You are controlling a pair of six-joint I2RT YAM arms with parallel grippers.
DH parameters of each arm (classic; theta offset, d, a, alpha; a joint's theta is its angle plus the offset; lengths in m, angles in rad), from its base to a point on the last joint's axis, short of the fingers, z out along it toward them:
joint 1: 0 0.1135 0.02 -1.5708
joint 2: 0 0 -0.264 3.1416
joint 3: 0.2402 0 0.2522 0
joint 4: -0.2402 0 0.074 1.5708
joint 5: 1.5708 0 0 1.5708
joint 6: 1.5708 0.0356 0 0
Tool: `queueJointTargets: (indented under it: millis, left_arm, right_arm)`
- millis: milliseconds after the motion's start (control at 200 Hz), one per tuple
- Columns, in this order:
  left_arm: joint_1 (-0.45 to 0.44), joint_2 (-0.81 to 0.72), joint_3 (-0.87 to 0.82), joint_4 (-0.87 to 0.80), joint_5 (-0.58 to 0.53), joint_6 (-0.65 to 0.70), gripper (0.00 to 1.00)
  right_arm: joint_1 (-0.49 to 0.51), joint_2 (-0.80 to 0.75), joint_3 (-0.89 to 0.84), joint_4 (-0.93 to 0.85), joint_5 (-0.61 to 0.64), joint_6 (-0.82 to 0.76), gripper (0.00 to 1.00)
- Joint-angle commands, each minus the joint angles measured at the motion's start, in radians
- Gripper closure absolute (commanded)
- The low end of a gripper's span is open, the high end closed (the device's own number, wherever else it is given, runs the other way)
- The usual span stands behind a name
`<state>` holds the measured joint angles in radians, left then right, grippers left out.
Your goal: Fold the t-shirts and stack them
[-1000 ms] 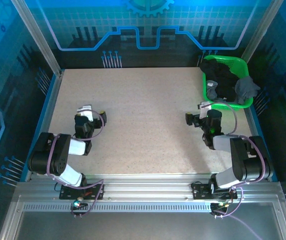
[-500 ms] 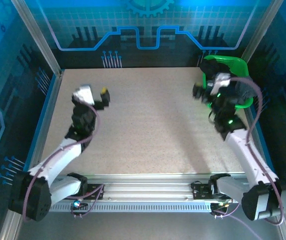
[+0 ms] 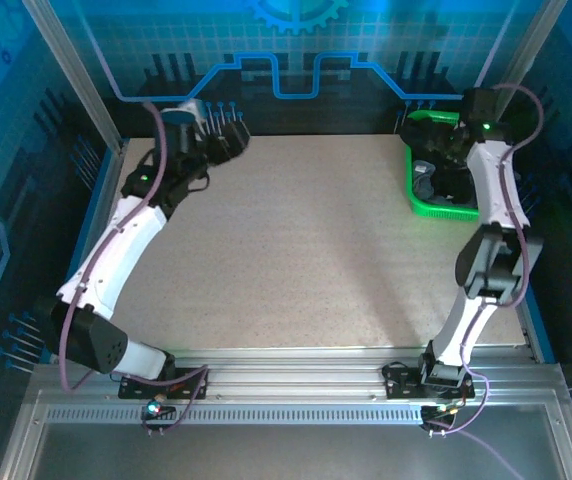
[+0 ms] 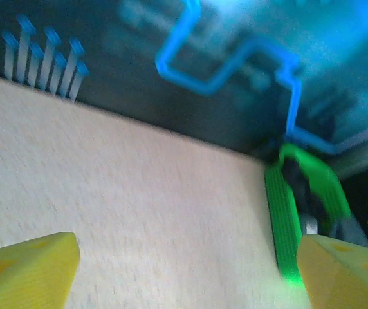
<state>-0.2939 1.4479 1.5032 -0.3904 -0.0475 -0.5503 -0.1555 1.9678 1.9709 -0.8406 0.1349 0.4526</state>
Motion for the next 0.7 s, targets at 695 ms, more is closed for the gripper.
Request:
queueJointTargets:
  millis: [695]
  left_arm:
    - [-0.099,-0.088,-0.107,-0.096,0.047,-0.033,0.37]
  right_arm:
    - [-0.047,0.514,0.388,0.183,-0.178,0.171,0.27]
